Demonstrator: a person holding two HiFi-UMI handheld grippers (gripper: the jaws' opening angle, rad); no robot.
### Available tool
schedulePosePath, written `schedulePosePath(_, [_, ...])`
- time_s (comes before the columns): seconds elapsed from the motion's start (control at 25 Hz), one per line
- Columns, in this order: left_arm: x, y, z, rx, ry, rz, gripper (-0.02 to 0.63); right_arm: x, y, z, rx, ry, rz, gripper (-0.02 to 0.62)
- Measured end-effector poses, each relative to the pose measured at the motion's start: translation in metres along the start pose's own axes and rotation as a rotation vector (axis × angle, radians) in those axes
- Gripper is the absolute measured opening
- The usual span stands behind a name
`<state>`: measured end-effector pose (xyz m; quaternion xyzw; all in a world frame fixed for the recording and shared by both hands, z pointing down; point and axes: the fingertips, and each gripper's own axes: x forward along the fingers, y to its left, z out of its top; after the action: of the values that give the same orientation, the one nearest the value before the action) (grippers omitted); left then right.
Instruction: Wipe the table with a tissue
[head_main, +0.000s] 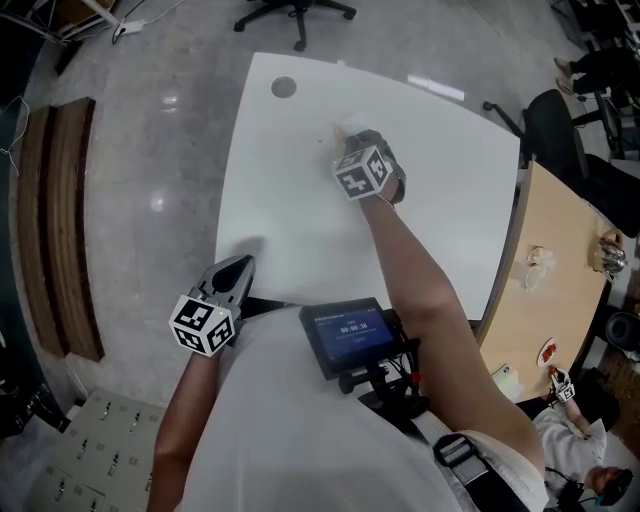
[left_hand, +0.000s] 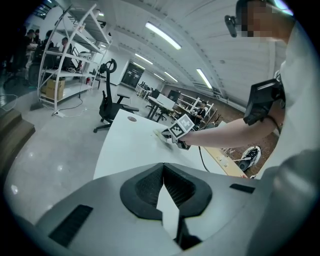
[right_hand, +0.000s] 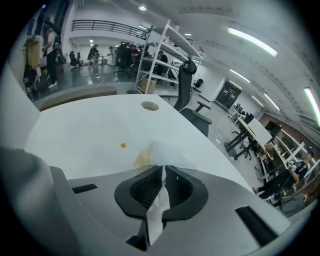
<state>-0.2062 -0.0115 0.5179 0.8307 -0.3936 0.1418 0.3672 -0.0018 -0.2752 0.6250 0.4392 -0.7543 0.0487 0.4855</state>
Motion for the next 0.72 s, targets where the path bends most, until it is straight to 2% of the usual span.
schedulePosePath(0.12, [-0.005,0.003,0.001,-0.002,-0.009,0.008,0.008,-0.001,0.014,0.011,-0.061,-0.013,0.008,0.025])
schedulePosePath(0.48, [-0.012,0.008,-0.002,-0.015,-0.023,0.025,0.008,-0.005,0.054,0.033,-0.139,-0.062,0.068,0.025])
schedulePosePath(0.6, [-0.016,0.010,-0.002,-0.019,-0.031,0.032,0.008,-0.010,0.085,0.047,-0.201,-0.099,0.108,0.025])
schedulePosePath(0.72, [-0.021,0.012,-0.003,-0.024,-0.039,0.043,0.008,-0.018,0.129,0.063,-0.312,-0.155,0.171,0.024])
